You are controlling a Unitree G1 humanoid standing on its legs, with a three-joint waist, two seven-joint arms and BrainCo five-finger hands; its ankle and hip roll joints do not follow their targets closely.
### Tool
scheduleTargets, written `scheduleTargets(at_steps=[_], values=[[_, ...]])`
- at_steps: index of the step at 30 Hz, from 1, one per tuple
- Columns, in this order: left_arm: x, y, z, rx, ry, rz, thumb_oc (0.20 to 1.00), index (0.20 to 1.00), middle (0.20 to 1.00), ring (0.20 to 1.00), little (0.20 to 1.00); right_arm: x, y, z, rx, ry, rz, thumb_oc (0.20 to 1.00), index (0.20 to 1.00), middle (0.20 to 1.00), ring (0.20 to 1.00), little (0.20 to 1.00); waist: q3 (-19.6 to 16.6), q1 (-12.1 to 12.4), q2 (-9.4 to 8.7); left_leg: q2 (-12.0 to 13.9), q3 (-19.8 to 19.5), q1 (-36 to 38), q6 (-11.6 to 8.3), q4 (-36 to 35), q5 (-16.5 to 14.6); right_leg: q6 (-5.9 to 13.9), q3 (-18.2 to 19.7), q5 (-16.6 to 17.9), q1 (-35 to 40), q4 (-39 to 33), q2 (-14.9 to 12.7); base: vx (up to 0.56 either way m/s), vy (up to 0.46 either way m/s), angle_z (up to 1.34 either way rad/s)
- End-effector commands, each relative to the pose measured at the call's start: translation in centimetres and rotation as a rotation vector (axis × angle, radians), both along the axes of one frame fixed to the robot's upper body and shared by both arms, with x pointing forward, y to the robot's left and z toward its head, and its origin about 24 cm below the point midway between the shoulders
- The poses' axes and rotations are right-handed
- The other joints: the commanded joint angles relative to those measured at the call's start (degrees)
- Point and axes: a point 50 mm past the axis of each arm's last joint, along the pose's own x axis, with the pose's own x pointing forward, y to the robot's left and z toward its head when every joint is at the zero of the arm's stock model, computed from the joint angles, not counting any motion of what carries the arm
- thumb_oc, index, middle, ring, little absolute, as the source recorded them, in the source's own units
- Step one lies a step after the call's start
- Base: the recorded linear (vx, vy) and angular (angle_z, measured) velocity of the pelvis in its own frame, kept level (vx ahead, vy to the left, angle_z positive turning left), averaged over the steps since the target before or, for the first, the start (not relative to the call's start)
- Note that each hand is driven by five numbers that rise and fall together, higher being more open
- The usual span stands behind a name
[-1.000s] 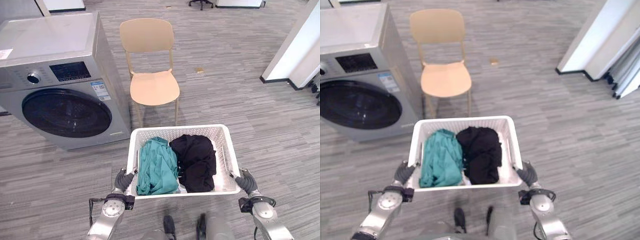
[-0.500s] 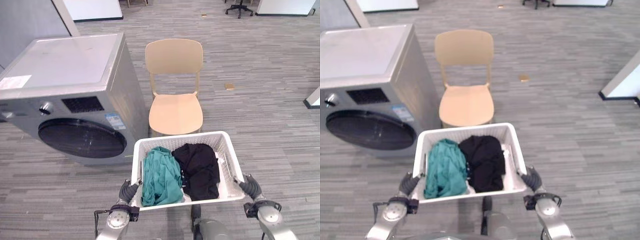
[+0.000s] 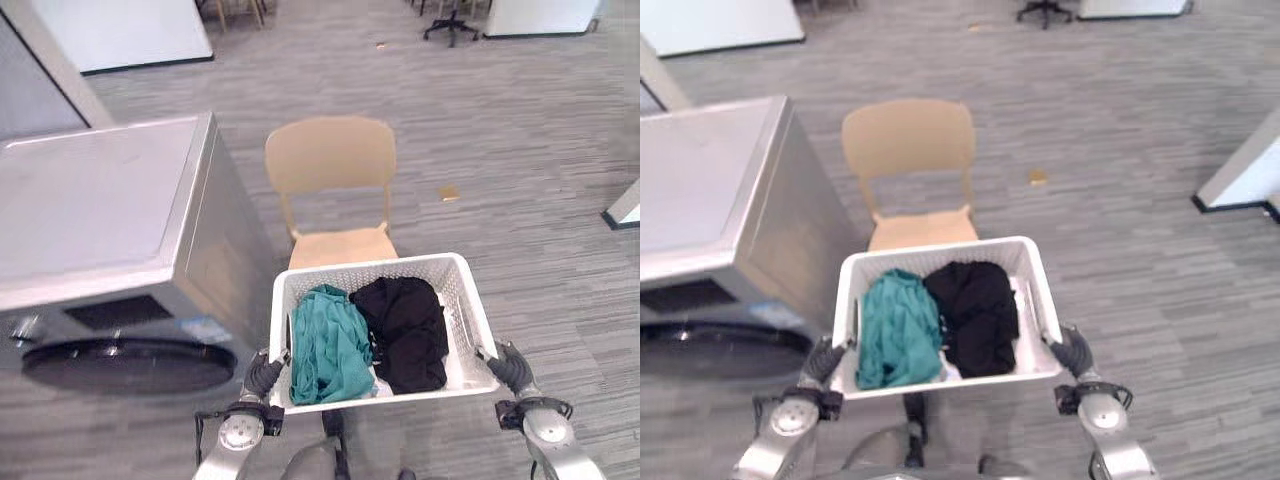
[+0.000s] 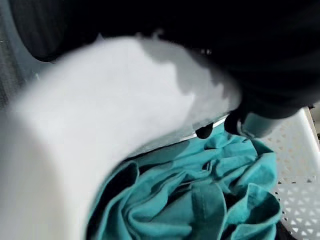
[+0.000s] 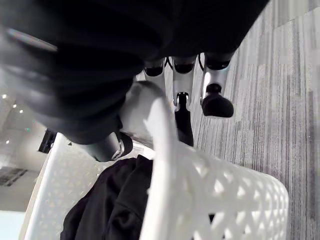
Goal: Grab the laundry basket,head to the washer,open it,put in the laundry and shut it.
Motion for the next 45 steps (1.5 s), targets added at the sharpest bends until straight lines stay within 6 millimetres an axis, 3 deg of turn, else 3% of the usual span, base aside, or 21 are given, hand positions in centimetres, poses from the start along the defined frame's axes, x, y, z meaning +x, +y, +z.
scheduleTargets(at_steps=[1, 5, 7, 10, 18, 25, 34, 40, 45], values=[[2.9, -0.4, 4.5, -0.056, -0.252, -0.068, 0.2, 0.2, 0.2, 0.2, 0.2, 2.5, 1.8, 3.2, 0.117, -0.211, 0.058, 0.2, 0.2, 0.2, 0.2, 0.2, -1.3, 2.1, -2.11, 0.2, 1.7, 4.2, -2.96, 6.0, -8.3, 3.51, -3.1, 0.9, -8.3, 6.8, -1.9, 0.09, 0.052, -0.58], [2.7, 0.1, 4.6, -0.046, -0.253, -0.059, 0.2, 0.2, 0.2, 0.2, 0.2, 2.7, 2.4, 3.1, 0.136, -0.202, 0.073, 0.2, 0.2, 0.2, 0.2, 0.2, -0.9, 2.1, -2.15, 0.5, 3.9, 6.7, -2.48, 4.7, -9.5, 3.67, -4.2, 3.1, -13.2, 6.9, -2.3, 0.12, 0.011, -0.38], [2.8, 0.6, 4.9, -0.027, -0.27, -0.045, 0.2, 0.2, 0.2, 0.2, 0.2, 2.8, 2.6, 2.9, 0.145, -0.199, 0.072, 0.2, 0.2, 0.2, 0.2, 0.2, 0.5, 1.3, -2.09, 1.0, 3.7, 9.5, -3.01, 4.0, -10.9, 4.21, -6.9, 6.5, -17.2, 1.0, -4.1, 0.21, -0.107, -0.22], [2.7, 0.5, 4.7, -0.028, -0.268, -0.04, 0.2, 0.2, 0.2, 0.2, 0.2, 2.4, 2.2, 2.4, 0.135, -0.173, 0.061, 0.2, 0.2, 0.2, 0.2, 0.2, -0.7, 1.3, -3.01, 0.2, 3.1, 10.9, -3.26, 4.1, -11.8, 4.54, -6.3, 9.2, -14.0, -4.4, -4.3, 0.24, -0.137, 0.29], [2.7, 0.5, 3.7, -0.025, -0.23, 0.004, 0.2, 0.2, 0.2, 0.2, 0.2, 2.1, 2.1, 0.8, 0.095, -0.092, 0.058, 0.2, 0.2, 0.2, 0.2, 0.2, -3.0, 1.8, -2.47, 1.9, 1.6, 13.5, -5.41, -0.9, -9.3, 3.71, -9.1, 8.4, -8.8, -8.6, -2.6, 0.16, -0.112, 0.36], [6.2, -0.7, 4.5, -0.025, -0.281, 0.058, 0.2, 0.2, 0.2, 0.2, 0.2, 5.2, 3.5, 2.0, 0.069, -0.16, 0.073, 0.2, 0.2, 0.2, 0.2, 0.2, -0.1, 1.9, -1.91, 2.9, 0.3, 9.4, -6.09, -1.7, -7.4, 3.03, -10.3, 7.6, -13.0, -7.3, -1.9, -0.04, -0.052, 0.02], [12.3, -2.0, 8.1, -0.001, -0.42, 0.136, 0.2, 0.2, 0.2, 0.2, 0.2, 10.9, 7.3, 5.6, 0.044, -0.311, 0.13, 0.2, 0.2, 0.2, 0.2, 0.2, 6.3, 2.8, -2.49, 3.4, -3.5, -9.0, -6.17, 5.5, -6.9, 2.42, -9.6, 7.1, -30.1, 0.6, -3.0, -0.17, -0.011, 0.1], [14.6, -1.8, 10.3, 0.054, -0.486, 0.178, 0.2, 0.2, 0.2, 0.2, 0.2, 13.1, 9.6, 7.5, 0.021, -0.371, 0.168, 0.2, 0.2, 0.2, 0.2, 0.2, 9.4, 3.4, -2.78, 2.9, -5.0, -15.2, -6.3, 7.9, -6.1, 2.38, -10.0, 7.6, -34.5, 1.8, -3.9, -0.06, 0.012, 0.07], [15.1, -1.6, 10.7, 0.066, -0.503, 0.219, 0.2, 0.2, 0.2, 0.2, 0.2, 13.8, 10.9, 8.0, 0.005, -0.386, 0.192, 0.2, 0.2, 0.2, 0.2, 0.2, 11.5, 3.9, -2.72, 2.7, -5.4, -16.5, -6.51, 8.2, -5.6, 2.4, -10.5, 8.0, -35.2, 1.7, -4.2, -0.02, 0.016, 0.02]])
